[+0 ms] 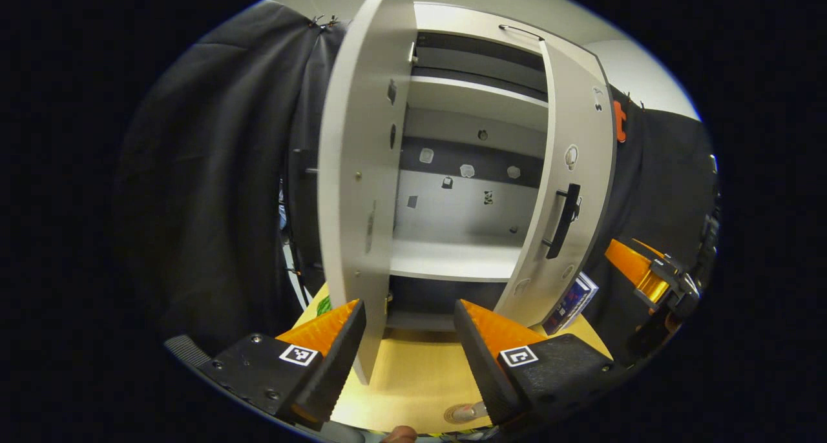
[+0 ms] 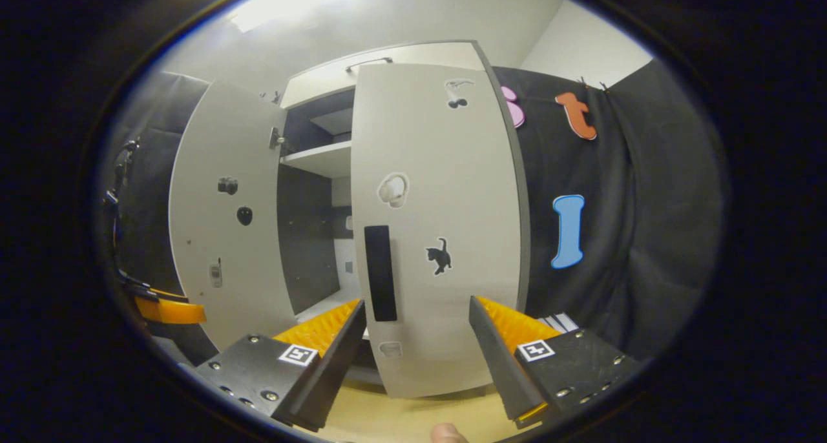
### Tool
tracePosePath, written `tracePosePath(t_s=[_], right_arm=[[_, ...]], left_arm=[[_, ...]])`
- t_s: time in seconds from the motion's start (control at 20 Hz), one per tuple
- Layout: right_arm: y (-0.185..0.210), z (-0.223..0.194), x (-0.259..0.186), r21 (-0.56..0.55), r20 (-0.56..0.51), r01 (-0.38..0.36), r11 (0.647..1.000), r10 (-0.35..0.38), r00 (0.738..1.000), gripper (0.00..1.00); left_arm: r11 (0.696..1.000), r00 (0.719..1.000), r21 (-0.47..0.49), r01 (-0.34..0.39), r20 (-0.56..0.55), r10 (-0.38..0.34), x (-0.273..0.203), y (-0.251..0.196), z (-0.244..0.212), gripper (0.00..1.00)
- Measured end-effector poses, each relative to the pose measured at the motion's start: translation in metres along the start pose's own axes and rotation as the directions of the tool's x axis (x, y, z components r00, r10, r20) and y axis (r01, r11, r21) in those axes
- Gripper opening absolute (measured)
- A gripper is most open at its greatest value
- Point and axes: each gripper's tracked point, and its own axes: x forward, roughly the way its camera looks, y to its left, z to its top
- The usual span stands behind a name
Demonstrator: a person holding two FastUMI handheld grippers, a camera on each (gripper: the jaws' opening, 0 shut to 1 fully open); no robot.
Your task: Grasp the bottle in the cabinet with the left hand and place it on the coaster, then close the right door with the right hand and the left door with the left hand.
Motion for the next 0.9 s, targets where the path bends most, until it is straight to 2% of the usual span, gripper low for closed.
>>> tracePosePath(t_s=[0.05,0.1,0.3,0.6,0.75,0.9], right_arm=[[0.004,-0.002,0.002,-0.001,-0.003,-0.005,1.000,0.005,1.000,0.93],[0.008,-0.003,0.003,0.000,-0.006,-0.009,1.000,0.009,1.000,0.97],[0.025,-0.010,0.008,0.003,-0.019,-0.023,1.000,0.023,1.000,0.97],[0.040,-0.016,0.007,-0.004,-0.026,-0.003,1.000,0.003,1.000,0.97],[0.040,-0.019,0.000,-0.007,-0.024,0.023,1.000,-0.023,0.999,0.97],[0.034,-0.023,-0.009,-0.028,-0.032,0.056,0.998,-0.057,0.998,0.97]], left_arm=[[1.000,1.000,-0.003,-0.012,0.004,0.012,-0.004,0.008,0.001,0.87],[1.000,1.000,-0.010,-0.025,0.006,0.025,-0.005,0.016,0.001,0.87],[0.997,0.997,-0.026,-0.070,0.012,0.071,-0.012,0.051,0.000,0.87],[0.990,0.990,-0.038,-0.138,0.018,0.139,-0.005,0.101,0.002,0.87],[0.988,0.989,-0.031,-0.148,0.010,0.149,0.005,0.115,0.000,0.87],[0.992,0.992,-0.015,-0.127,0.001,0.127,0.016,0.117,-0.004,0.87]])
